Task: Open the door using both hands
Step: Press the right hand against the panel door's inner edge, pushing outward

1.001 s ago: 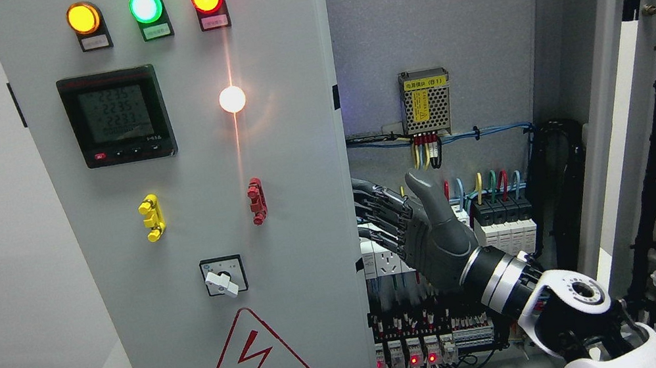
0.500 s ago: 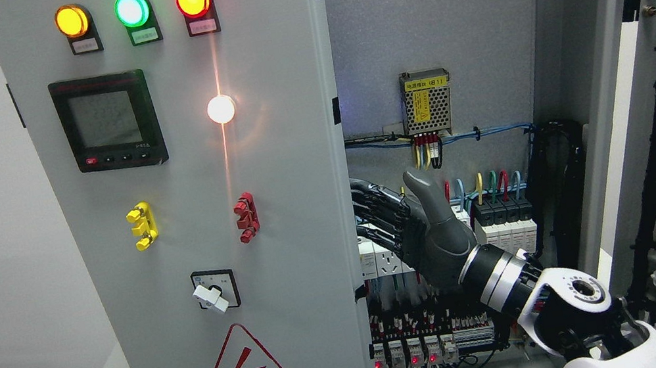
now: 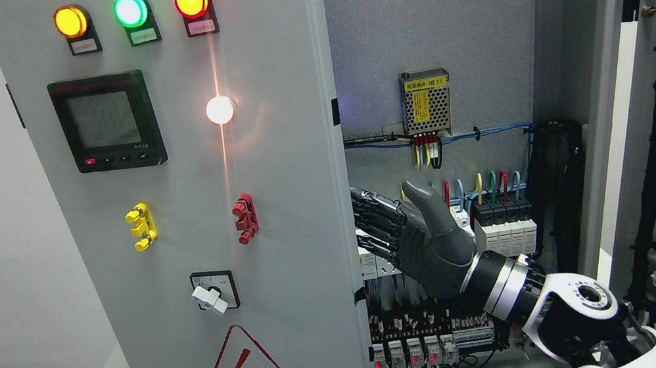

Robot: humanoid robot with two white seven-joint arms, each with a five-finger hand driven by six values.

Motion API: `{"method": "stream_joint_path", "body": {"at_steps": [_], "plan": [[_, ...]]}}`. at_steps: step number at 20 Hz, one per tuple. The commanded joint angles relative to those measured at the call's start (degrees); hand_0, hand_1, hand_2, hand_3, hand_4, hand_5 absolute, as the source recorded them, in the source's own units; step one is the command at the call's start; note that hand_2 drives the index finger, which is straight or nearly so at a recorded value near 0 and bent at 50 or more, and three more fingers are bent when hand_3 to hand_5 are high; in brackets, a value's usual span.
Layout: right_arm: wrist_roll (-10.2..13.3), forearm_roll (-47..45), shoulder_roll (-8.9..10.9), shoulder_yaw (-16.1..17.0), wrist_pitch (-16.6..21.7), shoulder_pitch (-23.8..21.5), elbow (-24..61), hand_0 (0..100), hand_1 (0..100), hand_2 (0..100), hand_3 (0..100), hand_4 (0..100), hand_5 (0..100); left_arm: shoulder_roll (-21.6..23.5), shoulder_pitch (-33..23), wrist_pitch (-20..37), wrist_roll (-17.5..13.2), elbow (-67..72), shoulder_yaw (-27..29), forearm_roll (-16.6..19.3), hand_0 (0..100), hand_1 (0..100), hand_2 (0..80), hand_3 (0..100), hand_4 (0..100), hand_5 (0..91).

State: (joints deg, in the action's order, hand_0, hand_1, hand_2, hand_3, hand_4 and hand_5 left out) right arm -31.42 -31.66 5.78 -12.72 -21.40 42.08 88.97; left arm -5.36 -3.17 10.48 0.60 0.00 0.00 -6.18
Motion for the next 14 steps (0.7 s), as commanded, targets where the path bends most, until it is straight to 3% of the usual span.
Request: {"method": "stream_joint_path", "body": {"at_steps": [1, 14], "plan": [[-0.8, -0.1, 0.55, -0.6, -0.6, -0.7, 2.5, 0, 0, 0, 0, 0, 0, 0.0, 0.0, 0.0, 0.0, 1.2, 1.3, -0.1, 0, 0, 0.0, 0, 0, 0.0], [-1.5, -0.2, 0.55, -2.3, -2.6, -0.7, 3.1, 0, 0, 0, 0, 0, 0, 0.0, 0.0, 0.0, 0.0, 1.2, 1.3, 0.0, 0, 0, 0.0, 0, 0, 0.0]]}}
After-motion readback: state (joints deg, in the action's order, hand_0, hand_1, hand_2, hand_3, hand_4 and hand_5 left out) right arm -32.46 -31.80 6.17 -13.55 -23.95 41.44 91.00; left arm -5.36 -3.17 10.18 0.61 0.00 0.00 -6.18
